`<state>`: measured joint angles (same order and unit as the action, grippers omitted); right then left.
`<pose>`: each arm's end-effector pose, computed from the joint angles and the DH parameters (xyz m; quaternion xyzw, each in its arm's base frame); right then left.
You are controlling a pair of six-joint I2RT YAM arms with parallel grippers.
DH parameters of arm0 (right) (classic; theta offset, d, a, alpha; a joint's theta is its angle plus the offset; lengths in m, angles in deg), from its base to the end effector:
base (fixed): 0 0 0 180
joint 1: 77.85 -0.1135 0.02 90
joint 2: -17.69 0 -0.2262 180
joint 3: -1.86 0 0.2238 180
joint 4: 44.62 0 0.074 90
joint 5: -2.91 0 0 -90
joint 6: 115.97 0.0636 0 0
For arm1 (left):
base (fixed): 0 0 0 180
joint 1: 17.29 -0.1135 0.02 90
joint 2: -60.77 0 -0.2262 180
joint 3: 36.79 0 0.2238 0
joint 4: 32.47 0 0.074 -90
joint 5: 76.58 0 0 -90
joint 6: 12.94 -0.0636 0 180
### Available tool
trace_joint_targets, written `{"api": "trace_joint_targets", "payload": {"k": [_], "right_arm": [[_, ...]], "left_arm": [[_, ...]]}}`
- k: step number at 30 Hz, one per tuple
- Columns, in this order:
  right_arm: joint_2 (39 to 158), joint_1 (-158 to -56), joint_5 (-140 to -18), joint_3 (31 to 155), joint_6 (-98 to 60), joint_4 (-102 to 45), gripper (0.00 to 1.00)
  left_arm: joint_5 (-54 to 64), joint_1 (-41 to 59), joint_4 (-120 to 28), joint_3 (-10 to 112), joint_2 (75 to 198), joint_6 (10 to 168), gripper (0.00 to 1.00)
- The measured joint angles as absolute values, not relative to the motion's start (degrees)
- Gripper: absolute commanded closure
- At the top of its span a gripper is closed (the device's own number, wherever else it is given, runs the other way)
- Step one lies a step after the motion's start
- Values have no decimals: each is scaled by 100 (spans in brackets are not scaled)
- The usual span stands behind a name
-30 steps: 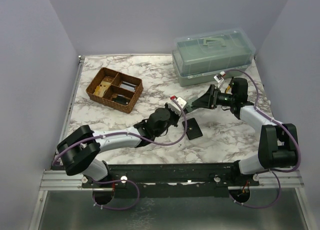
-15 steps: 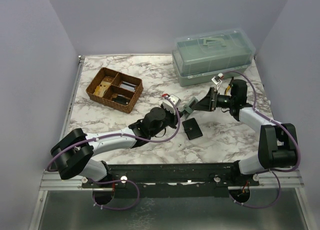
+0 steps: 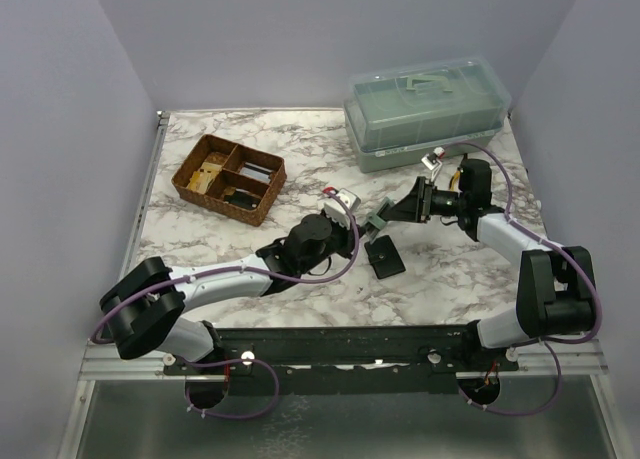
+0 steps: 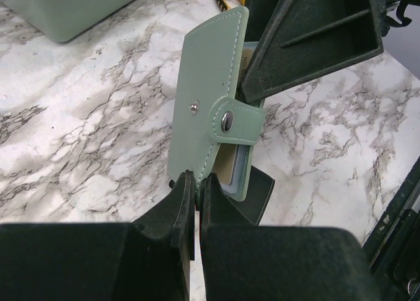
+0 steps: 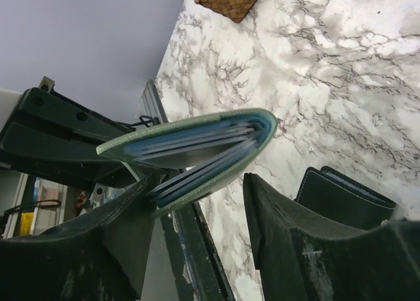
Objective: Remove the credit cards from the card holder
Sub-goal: Open the card holder.
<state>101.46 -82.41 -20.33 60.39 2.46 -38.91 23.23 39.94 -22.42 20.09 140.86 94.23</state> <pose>0.2773 0.0807 0.1920 -0.1150 0.7670 0.5759 0.2586 0.1822 -0.2631 0.2170 0.2174 0.7516 -0.3210 0.5337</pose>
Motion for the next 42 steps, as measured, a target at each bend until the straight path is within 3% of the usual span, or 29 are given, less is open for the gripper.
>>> {"api": "trace_joint_targets", "payload": {"k": [3,8,11,18,24,29,39,42], "right_arm": [[10126,-8241,-2138,6045,180,-3819,42],[10124,-8241,-2214,6048,69,-3778,54],[10124,-8241,-2238,6056,-10,-3736,54],[10124,-8241,-2004,6107,-132,-3725,25],[10010,-8241,-1276,6087,-292,-4034,21],[9949,-8241,-968,6067,-360,-4219,25],[9849,-8241,-791,5945,-342,-4434,46],[9849,-8241,-802,5945,-316,-4444,48]], "left_arm": [[2386,3994,-2384,2009,13992,9381,100],[2537,3979,-2423,2004,13761,9355,100],[2548,3957,-2421,1956,13608,9366,100],[2478,3753,-2426,1751,13330,9565,100],[2080,3410,-2432,1563,12987,9901,100],[1477,3111,-2389,1427,12699,10269,100],[675,2995,-2148,1244,12583,10821,100],[506,2991,-2083,1237,12541,10832,100]]}}
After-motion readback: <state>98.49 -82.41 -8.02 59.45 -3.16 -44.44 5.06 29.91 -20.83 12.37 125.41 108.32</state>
